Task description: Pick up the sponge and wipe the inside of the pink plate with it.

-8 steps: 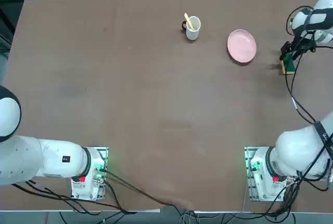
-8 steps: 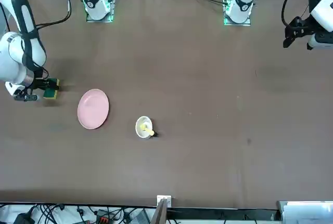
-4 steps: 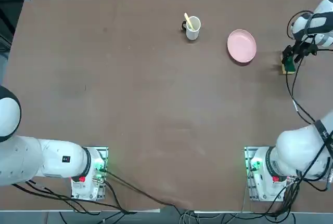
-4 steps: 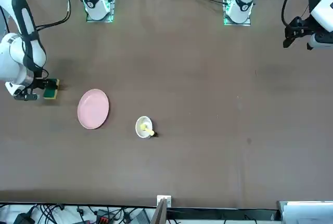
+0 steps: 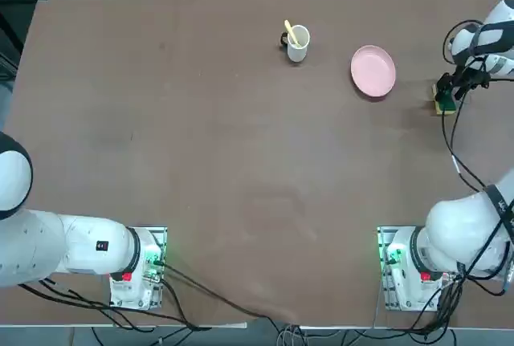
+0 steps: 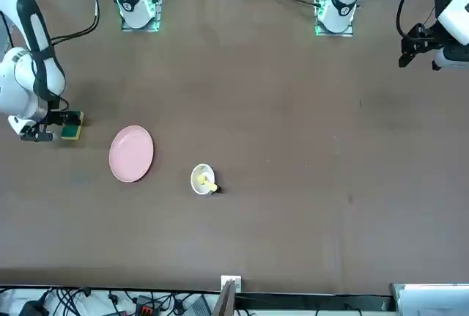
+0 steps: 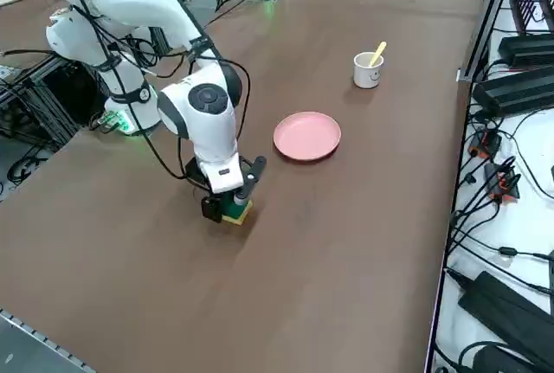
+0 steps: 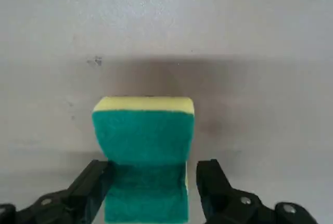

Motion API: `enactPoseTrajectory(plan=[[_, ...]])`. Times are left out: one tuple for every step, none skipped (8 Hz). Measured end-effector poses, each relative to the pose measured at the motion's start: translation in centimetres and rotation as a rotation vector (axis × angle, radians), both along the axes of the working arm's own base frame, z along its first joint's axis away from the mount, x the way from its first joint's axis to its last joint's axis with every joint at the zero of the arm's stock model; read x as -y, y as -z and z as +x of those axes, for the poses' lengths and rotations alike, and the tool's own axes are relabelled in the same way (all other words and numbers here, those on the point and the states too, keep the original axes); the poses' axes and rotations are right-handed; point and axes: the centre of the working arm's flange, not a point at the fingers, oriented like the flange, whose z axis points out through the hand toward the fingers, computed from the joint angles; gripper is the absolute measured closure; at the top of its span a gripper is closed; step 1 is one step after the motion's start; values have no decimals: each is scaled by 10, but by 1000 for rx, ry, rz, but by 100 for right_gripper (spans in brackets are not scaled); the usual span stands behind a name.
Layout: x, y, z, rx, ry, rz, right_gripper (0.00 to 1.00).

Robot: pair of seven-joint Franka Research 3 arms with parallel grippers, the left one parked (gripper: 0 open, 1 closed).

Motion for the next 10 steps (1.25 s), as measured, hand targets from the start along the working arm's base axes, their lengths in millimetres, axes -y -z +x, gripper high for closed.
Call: enactPoseTrajectory(plan=[[0,1,0,0,0,0,3],[0,1,0,0,-1,0,8],[0,1,0,0,-1,0,15],[-2,0,1,2,-4,0,35],[-3,-3,3,8,-7,-1,50],[-5,-11,8,14,-13,-2,55],[-10,-26,14,9,-19,2,60],[-21,-48,23,2,-22,5,61],[-41,-74,34,1,-21,7,61],[-78,-97,46,7,-4,6,61]])
